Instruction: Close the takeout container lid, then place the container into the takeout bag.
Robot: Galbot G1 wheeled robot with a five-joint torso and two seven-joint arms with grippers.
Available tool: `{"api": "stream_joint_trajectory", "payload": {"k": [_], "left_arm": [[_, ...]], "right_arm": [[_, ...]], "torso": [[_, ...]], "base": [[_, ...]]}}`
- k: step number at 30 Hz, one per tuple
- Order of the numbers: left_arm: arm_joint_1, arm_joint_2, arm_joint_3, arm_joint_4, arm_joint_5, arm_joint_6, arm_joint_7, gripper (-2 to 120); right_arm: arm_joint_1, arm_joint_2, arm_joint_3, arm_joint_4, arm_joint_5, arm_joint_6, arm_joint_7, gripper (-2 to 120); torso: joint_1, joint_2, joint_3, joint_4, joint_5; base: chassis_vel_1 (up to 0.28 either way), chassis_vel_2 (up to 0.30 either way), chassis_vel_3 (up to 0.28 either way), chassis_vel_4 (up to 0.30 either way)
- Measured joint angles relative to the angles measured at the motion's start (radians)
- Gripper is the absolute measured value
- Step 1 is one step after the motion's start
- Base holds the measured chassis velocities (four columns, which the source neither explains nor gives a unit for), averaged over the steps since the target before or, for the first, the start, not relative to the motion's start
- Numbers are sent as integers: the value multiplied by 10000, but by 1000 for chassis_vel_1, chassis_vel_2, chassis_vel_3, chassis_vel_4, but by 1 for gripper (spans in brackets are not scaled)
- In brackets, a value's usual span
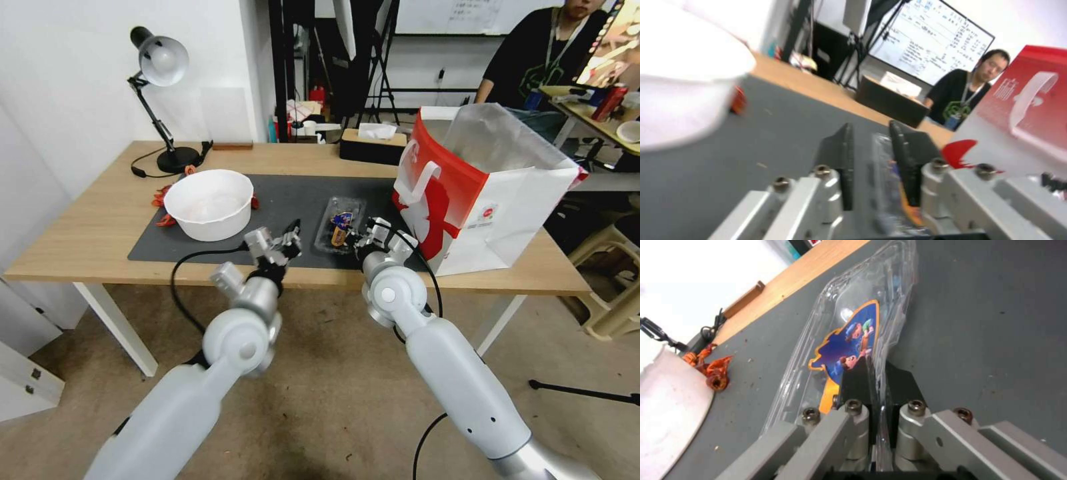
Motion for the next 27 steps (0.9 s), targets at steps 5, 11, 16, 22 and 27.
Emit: {"api": "stream_joint_trajectory", "payload": {"k": [5,11,16,22,27], "left_arm": [[1047,360,-690,-259,1937,-15,190,45],[1881,379,-1339,-72,3887,-442,235,70],[2199,387,-1539,5,4332,-639,226,84],[2917,382,-1840,137,4801,-1194,134,99],[3407,329,-1975,319,4921,-1617,122,100]], "right_arm": [[12,42,-4,2,-29,2,-4,0],[-151,-54,191,178,-59,3,-2,0],[-331,-127,410,307,-81,4,25,0],[-314,-107,422,310,-101,4,7,0],[-240,-122,410,307,-99,4,-7,0]], "torso": [[0,0,1,0,2],[0,0,2,5,1],[0,0,2,-10,1],[0,0,2,2,1],[0,0,2,0,2]], "base": [[0,0,0,0],[0,0,0,0],[0,0,0,0],[0,0,0,0],[0,0,0,0]]}}
